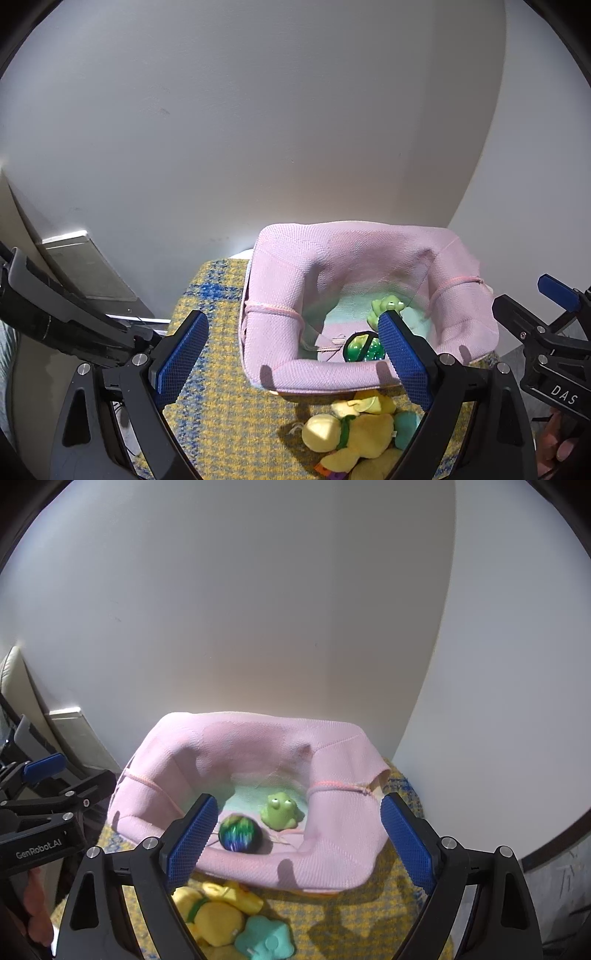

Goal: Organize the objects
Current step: 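Open both grippers to drop the ball and frog into the crate, then withdraw both tools from the crate back toward the toy pile, then grasp the yellow-blue strap with the left gripper, then grasp the yellow plush duck with the right gripper while the left gripper holds the strap, then carry the strap and the plush duck with both grippers over the crate, then open both grippers to drop the strap and duck into the crate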

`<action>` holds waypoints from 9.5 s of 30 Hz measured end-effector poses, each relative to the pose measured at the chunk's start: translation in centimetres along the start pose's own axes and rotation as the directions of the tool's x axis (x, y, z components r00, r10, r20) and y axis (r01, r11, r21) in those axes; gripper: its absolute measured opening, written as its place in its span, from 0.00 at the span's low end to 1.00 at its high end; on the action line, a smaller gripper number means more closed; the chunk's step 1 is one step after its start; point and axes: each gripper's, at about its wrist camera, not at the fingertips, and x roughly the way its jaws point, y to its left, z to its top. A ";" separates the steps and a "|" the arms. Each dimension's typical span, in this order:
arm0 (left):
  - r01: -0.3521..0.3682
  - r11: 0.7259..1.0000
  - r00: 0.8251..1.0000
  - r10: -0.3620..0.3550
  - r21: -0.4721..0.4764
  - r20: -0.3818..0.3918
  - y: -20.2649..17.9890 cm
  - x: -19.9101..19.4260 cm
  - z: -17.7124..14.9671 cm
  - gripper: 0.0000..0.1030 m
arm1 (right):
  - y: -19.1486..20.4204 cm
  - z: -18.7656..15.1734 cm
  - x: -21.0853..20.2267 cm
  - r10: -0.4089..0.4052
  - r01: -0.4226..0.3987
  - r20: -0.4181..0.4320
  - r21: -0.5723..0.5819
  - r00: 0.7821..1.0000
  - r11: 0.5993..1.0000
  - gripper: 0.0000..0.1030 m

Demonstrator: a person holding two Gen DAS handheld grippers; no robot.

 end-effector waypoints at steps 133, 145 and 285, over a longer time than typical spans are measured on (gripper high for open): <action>0.095 0.995 0.982 -0.090 0.026 -0.164 -1.3 3.8 -24.5 0.74 | 1.9 -24.5 -0.3 0.027 -0.032 -0.092 -0.051 0.995 0.998 0.89; 0.025 0.995 0.992 -0.036 -0.098 -0.121 3.8 2.6 -23.5 0.74 | 5.9 -23.0 0.5 0.096 -0.107 -0.122 -0.087 0.988 0.990 0.89; 0.039 0.999 0.998 -0.038 0.010 -0.043 -3.2 4.1 1.7 1.00 | 2.5 2.0 2.8 0.128 -0.127 0.043 -0.033 0.991 0.991 0.92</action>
